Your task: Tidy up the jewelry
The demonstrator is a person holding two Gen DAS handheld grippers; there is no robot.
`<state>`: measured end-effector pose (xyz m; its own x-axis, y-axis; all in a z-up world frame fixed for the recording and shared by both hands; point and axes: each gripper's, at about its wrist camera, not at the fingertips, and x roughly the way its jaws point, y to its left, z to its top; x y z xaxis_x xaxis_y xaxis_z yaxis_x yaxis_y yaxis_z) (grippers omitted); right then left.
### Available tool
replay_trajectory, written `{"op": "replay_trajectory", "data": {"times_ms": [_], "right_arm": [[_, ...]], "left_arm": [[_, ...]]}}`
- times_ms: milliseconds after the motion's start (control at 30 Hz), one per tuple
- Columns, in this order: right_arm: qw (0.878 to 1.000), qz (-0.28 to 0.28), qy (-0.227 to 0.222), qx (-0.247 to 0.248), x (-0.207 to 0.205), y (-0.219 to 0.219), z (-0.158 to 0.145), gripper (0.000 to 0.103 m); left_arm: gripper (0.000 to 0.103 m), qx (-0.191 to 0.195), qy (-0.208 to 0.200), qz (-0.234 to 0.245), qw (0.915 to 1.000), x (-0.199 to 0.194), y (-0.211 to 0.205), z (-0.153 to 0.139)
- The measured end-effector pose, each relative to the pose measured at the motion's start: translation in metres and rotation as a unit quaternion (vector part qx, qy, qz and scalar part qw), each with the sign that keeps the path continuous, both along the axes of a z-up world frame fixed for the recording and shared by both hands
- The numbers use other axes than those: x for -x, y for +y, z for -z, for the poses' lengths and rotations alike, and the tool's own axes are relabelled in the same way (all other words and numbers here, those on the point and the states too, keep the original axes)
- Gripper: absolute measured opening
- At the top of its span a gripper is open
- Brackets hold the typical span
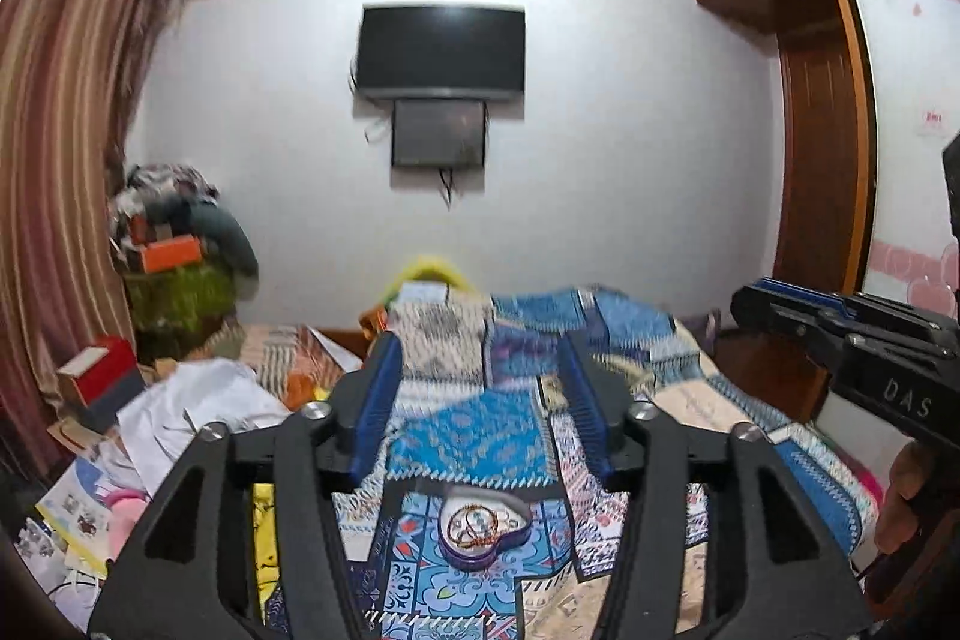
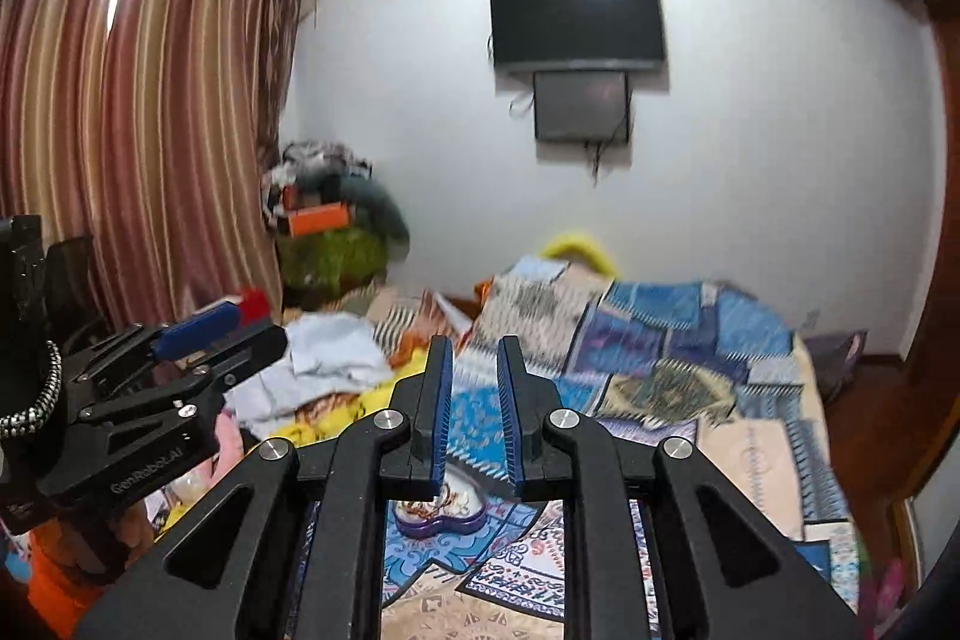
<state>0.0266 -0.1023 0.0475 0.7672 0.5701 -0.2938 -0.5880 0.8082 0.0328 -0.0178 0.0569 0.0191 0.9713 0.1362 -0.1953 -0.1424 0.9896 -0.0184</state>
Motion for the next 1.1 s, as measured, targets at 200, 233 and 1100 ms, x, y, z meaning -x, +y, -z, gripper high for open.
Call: {"op": "replay_trajectory", "data": {"times_ms": [200,233,1100], "right_arm": [[0.997,0.042,-0.056,-0.015,0.032,-0.012,-0.009,0.067],[0.997,0.046,-0.062,-0.016,0.037,-0.012,-0.009,0.073],[0.994,0.072,-0.077,-0.013,0.051,-0.022,0.001,0.101]], "left_arm": [[0.097,0.007,-0.036,-0.017,0.9992,0.033,-0.009,-0.009],[0.099,0.009,-0.038,-0.021,0.999,0.037,-0.009,-0.009],[0.102,0.022,-0.029,-0.039,0.9986,0.041,-0.014,0.001]]}}
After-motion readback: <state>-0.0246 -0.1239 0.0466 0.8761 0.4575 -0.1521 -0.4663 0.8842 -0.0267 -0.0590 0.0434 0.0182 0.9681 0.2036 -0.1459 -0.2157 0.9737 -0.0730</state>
